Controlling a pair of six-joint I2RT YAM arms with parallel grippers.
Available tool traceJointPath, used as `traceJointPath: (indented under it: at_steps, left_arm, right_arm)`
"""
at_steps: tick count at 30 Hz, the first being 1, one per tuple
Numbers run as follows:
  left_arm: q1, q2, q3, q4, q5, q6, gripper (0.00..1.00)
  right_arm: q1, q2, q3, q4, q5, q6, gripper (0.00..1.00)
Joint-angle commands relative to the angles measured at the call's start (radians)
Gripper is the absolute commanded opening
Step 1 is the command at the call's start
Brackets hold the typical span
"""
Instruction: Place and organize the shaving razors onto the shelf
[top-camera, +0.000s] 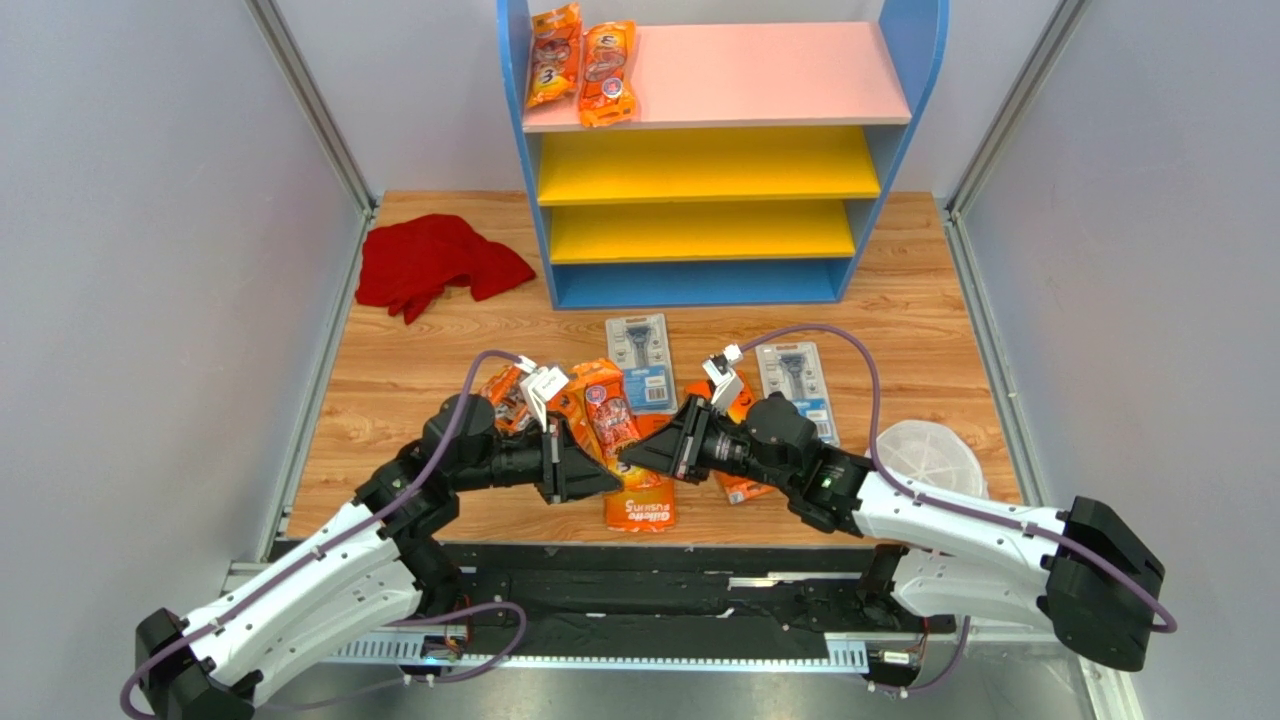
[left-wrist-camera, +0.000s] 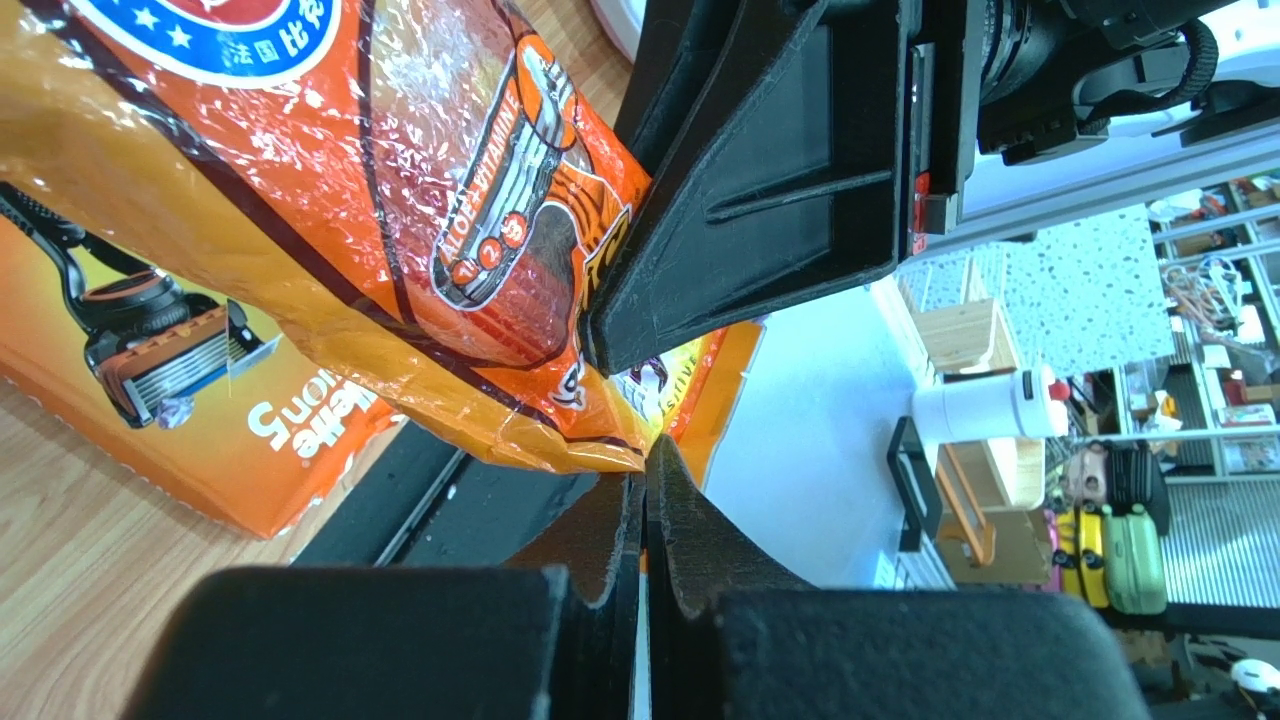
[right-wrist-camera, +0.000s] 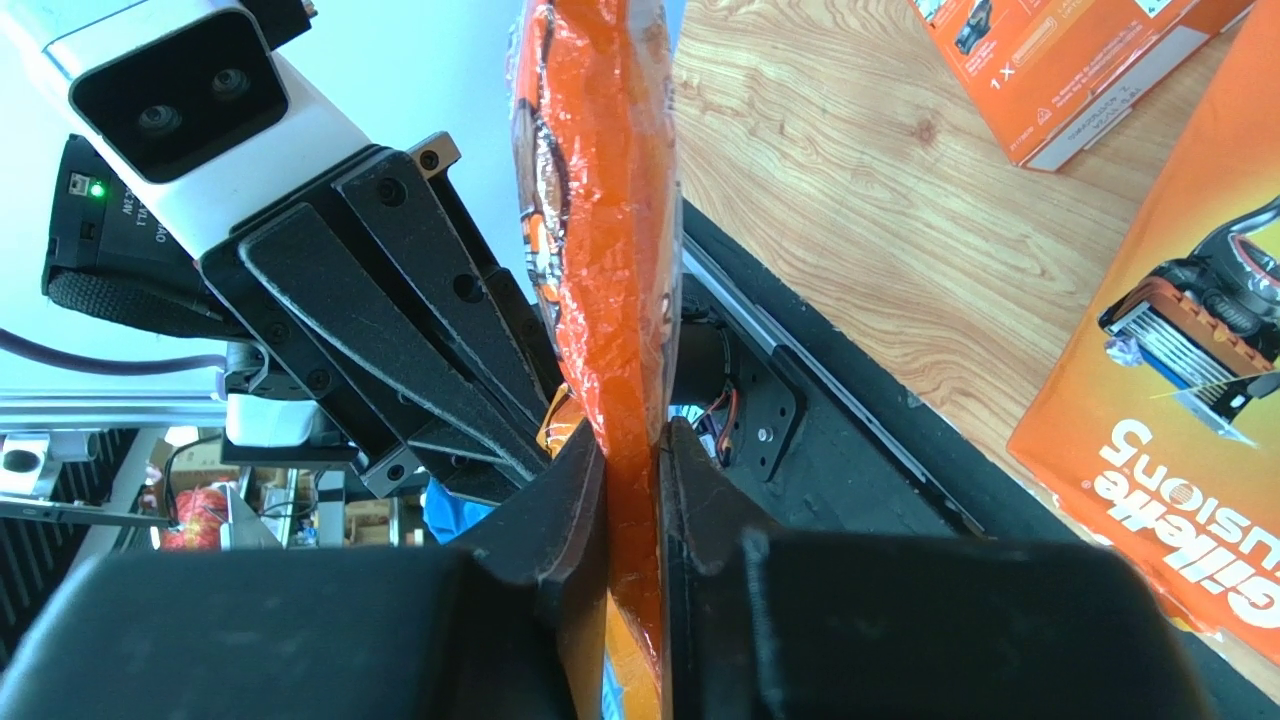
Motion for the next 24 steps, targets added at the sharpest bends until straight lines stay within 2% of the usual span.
traceJointPath:
  at_steps: [1, 4, 7, 10, 13, 14, 17, 19, 20, 24]
  left_arm:
    - [-0.007, -0.012, 0.001, 0.017, 0.019, 0.024, 0.00]
    - [-0.007, -0.016, 0.006, 0.003, 0.013, 0.034, 0.00]
    - [-0.007, -0.018, 0.012, -0.022, 0.001, 0.046, 0.07]
    - [-0.007, -0.019, 0.023, -0.065, -0.011, 0.072, 0.19]
    - [-0.007, -0.030, 0.038, -0.115, -0.033, 0.093, 0.40]
    - [-0.007, -0.035, 0.044, -0.127, -0.050, 0.096, 0.53]
    - [-0.007, -0.067, 0.055, -0.175, -0.088, 0.107, 0.69]
    - [-0.007, -0.097, 0.066, -0.227, -0.120, 0.118, 0.74]
    - [-0.007, -0.108, 0.075, -0.239, -0.143, 0.121, 0.80]
    - [-0.007, -0.163, 0.087, -0.319, -0.194, 0.130, 0.85]
  right_arm:
    - [0.005, -0.025, 0.024, 0.044, 0.019, -0.010, 0.04]
    - [0.005, -0.034, 0.025, 0.027, 0.022, -0.016, 0.01]
    - [0.005, -0.044, 0.024, 0.009, 0.031, -0.019, 0.00]
    - [0.005, -0.058, 0.025, -0.016, 0.043, -0.027, 0.00]
    - [0.005, -0.072, 0.033, -0.049, 0.052, -0.036, 0.00]
    - [0.005, -0.081, 0.033, -0.057, 0.054, -0.038, 0.00]
    - [0.005, -0.100, 0.042, -0.103, 0.069, -0.044, 0.00]
    - [0.005, -0.118, 0.048, -0.149, 0.085, -0.054, 0.00]
    - [0.005, -0.127, 0.050, -0.163, 0.091, -0.058, 0.00]
    - [0.005, -0.162, 0.047, -0.221, 0.120, -0.065, 0.00]
